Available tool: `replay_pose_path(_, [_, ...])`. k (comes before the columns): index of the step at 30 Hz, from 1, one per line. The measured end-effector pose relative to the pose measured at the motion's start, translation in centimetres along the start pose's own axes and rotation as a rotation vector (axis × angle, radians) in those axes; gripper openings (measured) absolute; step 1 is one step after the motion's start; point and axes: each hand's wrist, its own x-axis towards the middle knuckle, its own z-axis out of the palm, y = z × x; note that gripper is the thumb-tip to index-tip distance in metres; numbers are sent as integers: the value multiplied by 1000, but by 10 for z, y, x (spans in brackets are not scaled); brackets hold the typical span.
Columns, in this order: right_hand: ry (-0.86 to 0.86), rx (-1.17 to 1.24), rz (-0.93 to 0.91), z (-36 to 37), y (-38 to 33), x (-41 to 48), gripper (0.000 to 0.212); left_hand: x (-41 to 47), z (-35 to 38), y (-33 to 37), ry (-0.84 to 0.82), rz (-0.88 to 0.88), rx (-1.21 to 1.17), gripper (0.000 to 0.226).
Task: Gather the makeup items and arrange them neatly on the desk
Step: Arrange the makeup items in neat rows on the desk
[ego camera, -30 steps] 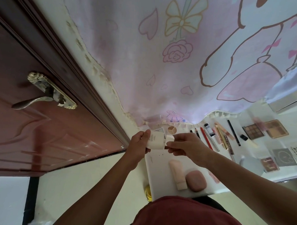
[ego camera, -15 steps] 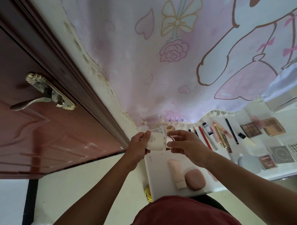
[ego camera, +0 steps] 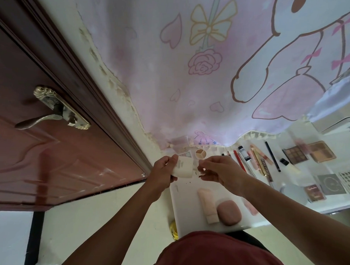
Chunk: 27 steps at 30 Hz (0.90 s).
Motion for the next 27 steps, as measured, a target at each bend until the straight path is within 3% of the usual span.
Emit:
replay_pose_path(5, [32,-14,-27,-5,7,5,15,2,-2,-5,-61,-36,-25,32])
replay_pose_path(13, [93,68,36,-31,8,8,30,4,-5,-34,-128,-176,-337,15])
replay_pose_path(17, [103,72,106,-48,14,8,39,5,-4,-62,-109,-265,-482,29])
replay_pose_path(22, [92,31,211,-69,27,7,41,4,6,-97,18,-326,-323,41])
replay_pose_path(27, [98,-74,299,-82,39,10,37,13,23,-121,204,-315,-213,38])
